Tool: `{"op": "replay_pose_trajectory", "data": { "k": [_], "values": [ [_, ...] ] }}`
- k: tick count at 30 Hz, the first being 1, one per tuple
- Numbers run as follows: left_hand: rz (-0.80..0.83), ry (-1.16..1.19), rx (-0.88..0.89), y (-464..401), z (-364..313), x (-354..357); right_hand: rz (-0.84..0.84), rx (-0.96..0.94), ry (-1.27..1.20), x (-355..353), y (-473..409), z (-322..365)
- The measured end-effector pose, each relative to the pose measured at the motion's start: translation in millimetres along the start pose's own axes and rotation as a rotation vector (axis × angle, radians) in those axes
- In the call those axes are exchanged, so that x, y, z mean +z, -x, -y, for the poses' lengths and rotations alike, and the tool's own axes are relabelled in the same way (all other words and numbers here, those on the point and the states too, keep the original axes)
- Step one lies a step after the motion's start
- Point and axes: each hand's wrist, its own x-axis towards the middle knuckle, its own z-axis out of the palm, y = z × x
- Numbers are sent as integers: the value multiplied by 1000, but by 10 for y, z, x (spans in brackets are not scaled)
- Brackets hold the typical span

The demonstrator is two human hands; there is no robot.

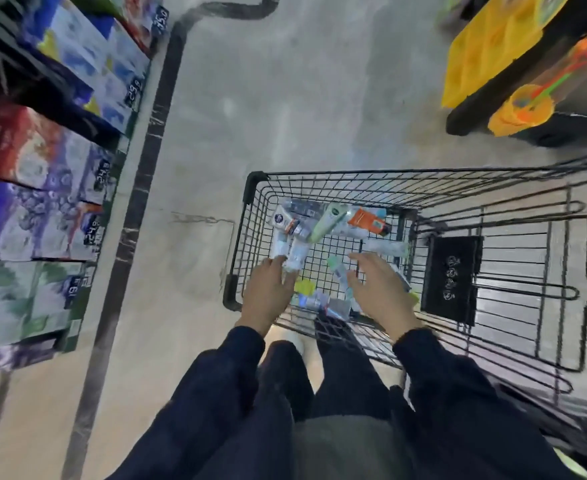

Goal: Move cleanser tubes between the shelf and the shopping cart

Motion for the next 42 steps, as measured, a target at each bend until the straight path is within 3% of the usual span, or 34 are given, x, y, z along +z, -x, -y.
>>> {"op": "replay_pose_trajectory", "data": {
  "k": [6, 18, 22, 29, 42],
  "values": [
    [40, 369, -305, -758, 20, 334, 87, 128, -210, 361, -1132, 4],
    [-20, 1010, -786, -2301, 598, 1259, 83, 656, -699, 1595, -2823, -387],
    [-62, 1110, -801, -2526, 639, 1439, 71, 789, -882, 1775, -3069, -500],
    [-159, 1151, -836, -2766, 622, 1520, 26, 857, -1076, 1846, -3179, -511],
    [125, 1109, -634, -2134, 366, 987, 75, 713, -1171, 1228, -2348, -526]
  ]
}}
